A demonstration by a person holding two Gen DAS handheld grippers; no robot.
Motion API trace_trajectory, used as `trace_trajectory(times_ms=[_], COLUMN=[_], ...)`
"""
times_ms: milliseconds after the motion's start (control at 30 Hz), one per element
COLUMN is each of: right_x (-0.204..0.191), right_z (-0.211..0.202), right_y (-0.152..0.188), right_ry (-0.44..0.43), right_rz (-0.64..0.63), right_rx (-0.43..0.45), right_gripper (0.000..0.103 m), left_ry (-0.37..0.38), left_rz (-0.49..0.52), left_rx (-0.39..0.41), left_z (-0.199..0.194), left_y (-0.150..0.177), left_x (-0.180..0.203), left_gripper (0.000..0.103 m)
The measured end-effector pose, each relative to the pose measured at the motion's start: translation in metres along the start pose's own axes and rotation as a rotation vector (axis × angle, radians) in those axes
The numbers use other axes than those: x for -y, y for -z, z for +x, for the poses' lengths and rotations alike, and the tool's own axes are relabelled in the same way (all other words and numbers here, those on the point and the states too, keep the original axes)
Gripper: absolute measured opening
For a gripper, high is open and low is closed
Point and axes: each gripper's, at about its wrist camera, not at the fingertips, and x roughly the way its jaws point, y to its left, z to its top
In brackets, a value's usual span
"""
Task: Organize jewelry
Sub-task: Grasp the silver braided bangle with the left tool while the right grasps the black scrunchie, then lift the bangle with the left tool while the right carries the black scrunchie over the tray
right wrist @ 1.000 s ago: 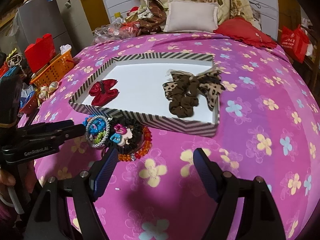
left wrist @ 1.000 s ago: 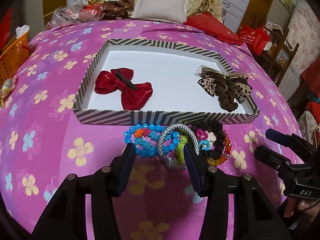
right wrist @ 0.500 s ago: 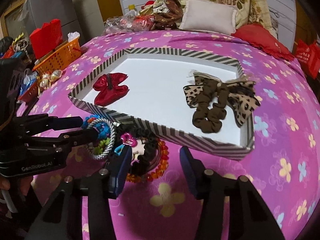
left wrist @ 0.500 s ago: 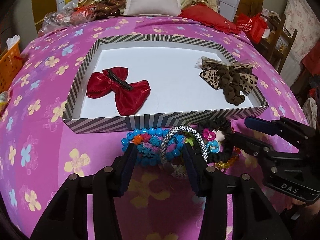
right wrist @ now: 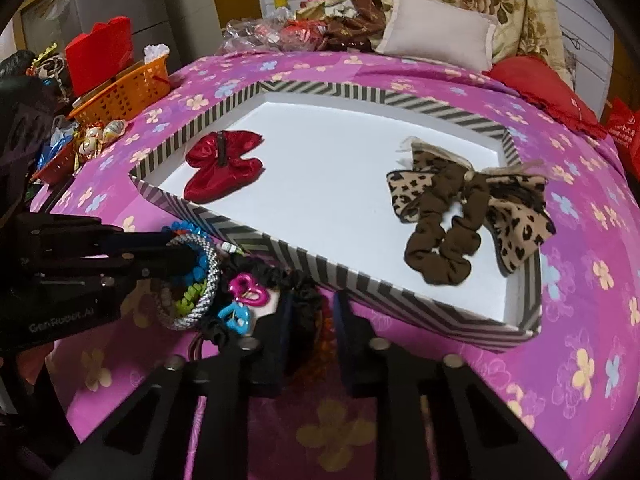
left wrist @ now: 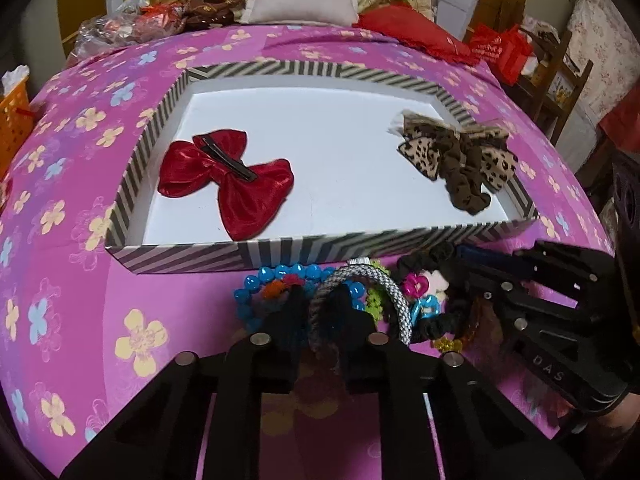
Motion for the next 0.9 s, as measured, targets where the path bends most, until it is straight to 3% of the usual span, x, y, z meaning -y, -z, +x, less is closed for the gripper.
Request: trace_trajectory(times_ms=[400, 900], right_x=[-0.003, 0.001], right_z=[-0.055, -0.09], right_y=[-0.003, -0.007], right_ry=[-0.059, -0.044], right_rz=[0.031, 0.05], right_rx=[0.111, 0.173], right_gripper=[0.007, 0.007], left_ry=[0.04, -0.013], left_rz=[-0.047, -0.027], left_rx=[0.071, 0.13], left_z=[-0.04, -0.065], left_y=[-0.001, -0.001], left_x=[-0.008, -0.003], left_gripper=[0.0, 0.0])
